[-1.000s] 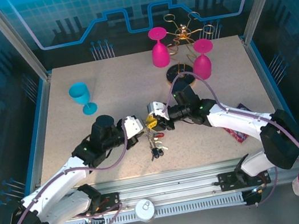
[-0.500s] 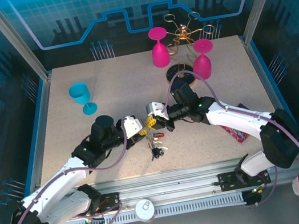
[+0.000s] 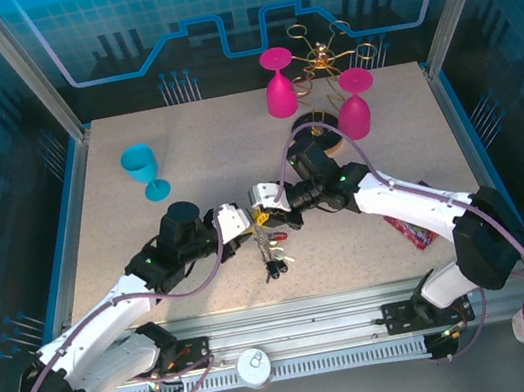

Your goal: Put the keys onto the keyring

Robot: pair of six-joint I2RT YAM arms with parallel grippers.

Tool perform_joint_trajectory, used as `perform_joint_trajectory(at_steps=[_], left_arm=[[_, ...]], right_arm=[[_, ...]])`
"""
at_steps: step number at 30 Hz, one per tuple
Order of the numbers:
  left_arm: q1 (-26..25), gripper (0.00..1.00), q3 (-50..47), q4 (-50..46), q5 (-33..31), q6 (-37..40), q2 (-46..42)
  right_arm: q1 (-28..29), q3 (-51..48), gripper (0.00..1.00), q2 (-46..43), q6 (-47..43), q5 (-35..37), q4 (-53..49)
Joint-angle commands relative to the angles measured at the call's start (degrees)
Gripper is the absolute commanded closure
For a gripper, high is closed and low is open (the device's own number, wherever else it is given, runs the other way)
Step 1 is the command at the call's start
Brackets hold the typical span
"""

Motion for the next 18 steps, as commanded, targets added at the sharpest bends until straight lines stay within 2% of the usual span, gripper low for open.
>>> perform_joint_trajectory(at_steps=[1,3,4,6,7,11,18], left_arm=[[0.33,0.98,2.27,0.60,1.78,0.77,-0.16],[0.33,1.00,2.32,0.67,1.77,0.90,-0.33],[0.30,1.00,2.09,0.86,1.71,0.95,-0.55],[0.32,1.00,1.23,1.96,1.68,1.04,-1.35],[0.30,1.00,0.49,2.62,1.66,1.19,-1.83],[0.28,1.00,-2.65,6.76,2.84,1.38,-4.03],[0.28,1.00,-4.88,9.62,3.26,1.40,-5.79]], right_arm=[[1.51,2.44,1.00,0.92,-2.02,-0.70,-2.83],[1.45,2.13,1.00,0.65,-0.96,-0.78,-2.04],[1.06,1.29,0.96,-0.06,0.71,-0.75,-0.23],[-0.53,-1.72,0.70,-2.29,5.28,-1.59,4.77],[-1.66,-3.76,0.65,-3.77,8.06,-2.18,7.87],[-3.86,-9.52,0.60,-7.87,16.26,0.27,14.18],[-2.77,-13.67,0.61,-8.14,19.85,-2.78,18.59]])
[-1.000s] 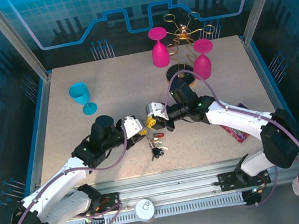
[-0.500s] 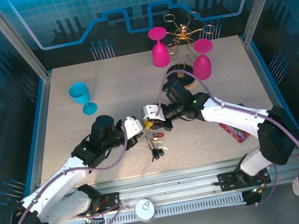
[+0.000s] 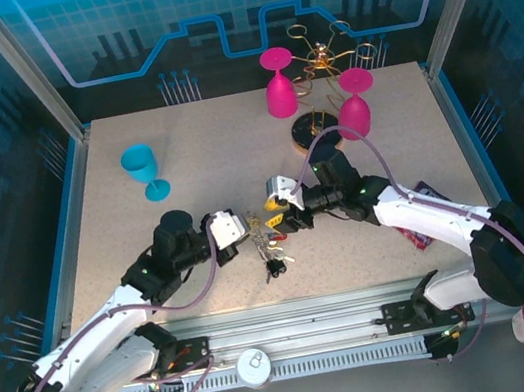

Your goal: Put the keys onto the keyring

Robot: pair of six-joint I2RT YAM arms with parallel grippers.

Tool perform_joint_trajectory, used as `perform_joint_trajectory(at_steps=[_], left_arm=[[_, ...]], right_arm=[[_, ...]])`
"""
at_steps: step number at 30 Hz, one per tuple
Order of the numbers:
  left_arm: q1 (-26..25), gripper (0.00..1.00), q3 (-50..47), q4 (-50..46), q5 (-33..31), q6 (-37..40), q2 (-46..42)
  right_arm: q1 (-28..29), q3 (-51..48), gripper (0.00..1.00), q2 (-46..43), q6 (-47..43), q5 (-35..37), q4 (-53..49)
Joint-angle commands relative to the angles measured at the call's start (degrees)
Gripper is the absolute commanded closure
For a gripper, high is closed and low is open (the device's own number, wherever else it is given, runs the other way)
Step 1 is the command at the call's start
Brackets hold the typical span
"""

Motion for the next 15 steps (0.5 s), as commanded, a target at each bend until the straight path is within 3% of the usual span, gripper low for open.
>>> perform_joint_trajectory(at_steps=[1,15], left_arm=[[0.26,1.00,-0.49,4.35,2.14,1.17,-1.16],[0.31,1.00,-0.38,4.95,2.67,1.17,-0.69]], right_arm=[[0.90,-0.71,0.61,0.01,4.03,-3.24,5.24],[1.70,0.64,0.80,2.25,4.90,-5.34,6.16]])
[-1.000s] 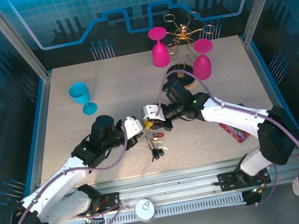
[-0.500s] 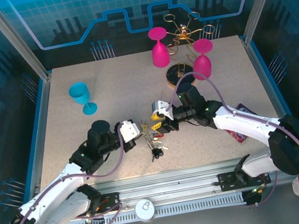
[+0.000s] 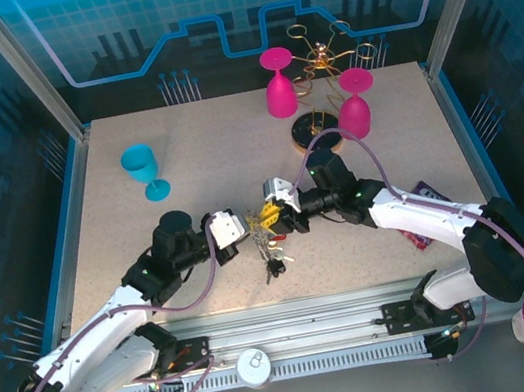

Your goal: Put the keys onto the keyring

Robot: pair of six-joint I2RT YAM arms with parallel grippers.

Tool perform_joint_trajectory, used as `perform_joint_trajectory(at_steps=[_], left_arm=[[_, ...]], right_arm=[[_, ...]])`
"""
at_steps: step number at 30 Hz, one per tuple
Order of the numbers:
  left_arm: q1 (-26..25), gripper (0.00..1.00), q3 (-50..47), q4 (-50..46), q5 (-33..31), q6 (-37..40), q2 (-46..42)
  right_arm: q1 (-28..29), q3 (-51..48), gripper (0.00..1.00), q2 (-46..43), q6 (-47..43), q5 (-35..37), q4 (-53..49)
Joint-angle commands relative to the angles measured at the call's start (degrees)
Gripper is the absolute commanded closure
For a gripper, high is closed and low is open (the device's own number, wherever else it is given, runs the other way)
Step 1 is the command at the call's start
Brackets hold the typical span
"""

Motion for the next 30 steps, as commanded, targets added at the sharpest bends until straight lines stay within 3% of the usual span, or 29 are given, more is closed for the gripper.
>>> perform_joint_trajectory(at_steps=[1,9,19,26,27,28,30], left_arm=[[0.27,1.00,-0.03,2.92,2.32,1.25,-0.60],[0.30,1.00,0.06,2.32,2.41,1.61,-0.84],[0.21,1.00,0.76,5.39,4.84,0.30,-1.40],[-0.01,1.00,0.06,7.70,5.52,0.52,-1.83],[0.02,1.00,-0.03,7.56,5.08,0.60,-1.76],[-0.01,1.00,-0.03,7.14,4.83,0.51,-1.68],[0.00,1.00,-0.23,6.57,4.70,0.43,-1.64]], right_arm=[[0.56,1.34,0.81,0.64,0.76,-1.89,1.39],[0.14,2.34,1.00,1.28,2.28,-1.96,0.87],[-1.72,7.53,1.00,6.59,3.26,-1.89,-10.27],[-1.85,8.89,1.00,7.43,4.47,-5.17,-9.99],[-2.19,8.51,0.96,6.70,4.80,-5.10,-9.51],[-2.69,7.68,0.83,5.73,5.12,-5.14,-8.11],[-3.50,5.29,0.71,3.16,5.14,-5.03,-4.66]])
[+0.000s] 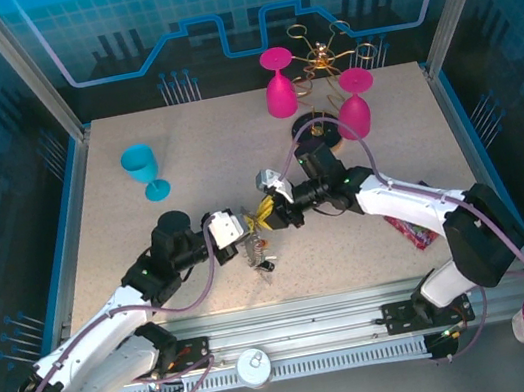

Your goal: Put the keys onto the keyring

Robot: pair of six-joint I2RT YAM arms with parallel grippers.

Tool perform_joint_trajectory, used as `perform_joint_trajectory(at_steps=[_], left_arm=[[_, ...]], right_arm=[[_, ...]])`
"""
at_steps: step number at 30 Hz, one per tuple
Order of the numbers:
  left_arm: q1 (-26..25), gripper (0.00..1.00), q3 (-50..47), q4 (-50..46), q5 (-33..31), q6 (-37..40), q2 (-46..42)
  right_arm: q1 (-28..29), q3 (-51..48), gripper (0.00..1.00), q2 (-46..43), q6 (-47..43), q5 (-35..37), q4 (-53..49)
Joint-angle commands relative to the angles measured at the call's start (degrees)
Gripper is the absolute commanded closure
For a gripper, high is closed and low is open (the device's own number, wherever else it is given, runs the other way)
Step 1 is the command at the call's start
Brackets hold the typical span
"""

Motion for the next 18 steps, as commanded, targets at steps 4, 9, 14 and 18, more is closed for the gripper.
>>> perform_joint_trajectory(at_steps=[4,9,14,18], left_arm=[[-0.21,1.00,-0.57,4.91,3.42,-0.69,-1.08],[-0.19,1.00,-0.37,5.00,4.74,-1.75,-0.13],[-0.23,1.00,-0.16,4.84,5.58,-2.17,0.21],[-0.18,1.00,-0.12,4.80,5.78,-2.55,0.34]], right_arm=[[-1.73,-7.77,0.66,-7.93,-4.04,0.78,10.35],[-0.73,-8.37,0.67,-7.85,-9.42,-0.77,13.73],[0.35,-7.15,0.68,-6.64,-10.81,-2.85,14.39],[1.08,-6.17,0.70,-5.59,-11.85,-4.02,13.11]])
